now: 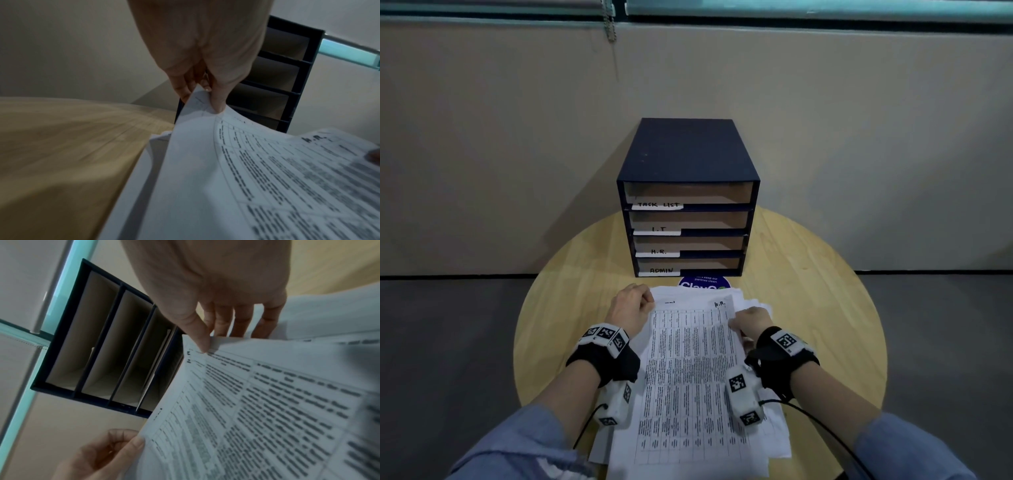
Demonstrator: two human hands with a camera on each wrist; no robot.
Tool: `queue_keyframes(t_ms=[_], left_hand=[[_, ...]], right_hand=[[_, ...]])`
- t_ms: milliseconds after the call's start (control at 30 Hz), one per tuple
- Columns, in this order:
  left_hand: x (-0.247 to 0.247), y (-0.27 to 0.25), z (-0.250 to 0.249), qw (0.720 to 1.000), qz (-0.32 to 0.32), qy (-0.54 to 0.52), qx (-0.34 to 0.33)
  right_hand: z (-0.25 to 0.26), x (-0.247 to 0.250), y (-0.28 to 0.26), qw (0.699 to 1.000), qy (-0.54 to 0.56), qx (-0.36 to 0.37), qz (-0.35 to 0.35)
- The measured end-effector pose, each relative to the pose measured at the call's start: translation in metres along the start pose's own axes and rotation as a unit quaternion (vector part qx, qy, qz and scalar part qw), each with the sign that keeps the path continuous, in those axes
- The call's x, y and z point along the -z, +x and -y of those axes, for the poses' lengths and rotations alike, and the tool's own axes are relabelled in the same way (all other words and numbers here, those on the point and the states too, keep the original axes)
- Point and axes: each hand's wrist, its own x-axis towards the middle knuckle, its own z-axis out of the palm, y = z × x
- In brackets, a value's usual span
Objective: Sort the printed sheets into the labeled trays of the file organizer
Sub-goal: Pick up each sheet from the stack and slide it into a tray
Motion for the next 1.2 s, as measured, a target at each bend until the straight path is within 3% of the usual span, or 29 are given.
queue_keyframes(t_ms=[133,233,367,433,500,700,900,967,1033,1133,1200], left_hand=[[0.008,-0.004,0.001,0.999,0.015,-0.020,0.020],[0.018,-0.008,-0.002,0.985,0.017,-0.150,0.086],[0.028,-0.015,-0.006,0.908,0.086,-0.364,0.187],[0.029,-0.020,-0.001,0.865,0.126,-0.442,0.200],[0.030,-0.023,0.001,0.846,0.131,-0.477,0.199],[0.035,-0.035,-0.008,0.833,0.075,-0.515,0.187],[0.053,-0.025,-0.008,0.817,0.029,-0.541,0.198],[0.059,-0.021,-0.007,0.816,0.018,-0.540,0.204],[0.061,-0.022,-0.007,0.817,0.055,-0.537,0.203],[0.055,-0.036,-0.010,0.834,0.211,-0.462,0.216],[0.044,-0.047,-0.011,0.828,0.251,-0.437,0.245]], right_hand=[[-0.006,0.008,-0.006,0.994,0.100,0.031,-0.029],[-0.004,0.018,-0.014,0.982,0.183,0.050,-0.003],[0.006,0.029,-0.021,0.964,0.256,0.074,0.009],[0.012,0.031,-0.025,0.959,0.274,0.077,0.014],[0.017,0.032,-0.028,0.955,0.285,0.079,0.013],[0.022,0.031,-0.036,0.954,0.287,0.085,0.031],[0.002,0.023,-0.051,0.987,0.077,0.078,0.118],[-0.008,0.019,-0.049,0.987,0.069,0.063,0.130],[-0.012,0.020,-0.040,0.988,0.079,0.065,0.116],[-0.014,0.022,-0.021,0.990,0.098,0.042,0.087],[-0.014,0.022,-0.013,0.992,0.091,0.029,0.081]])
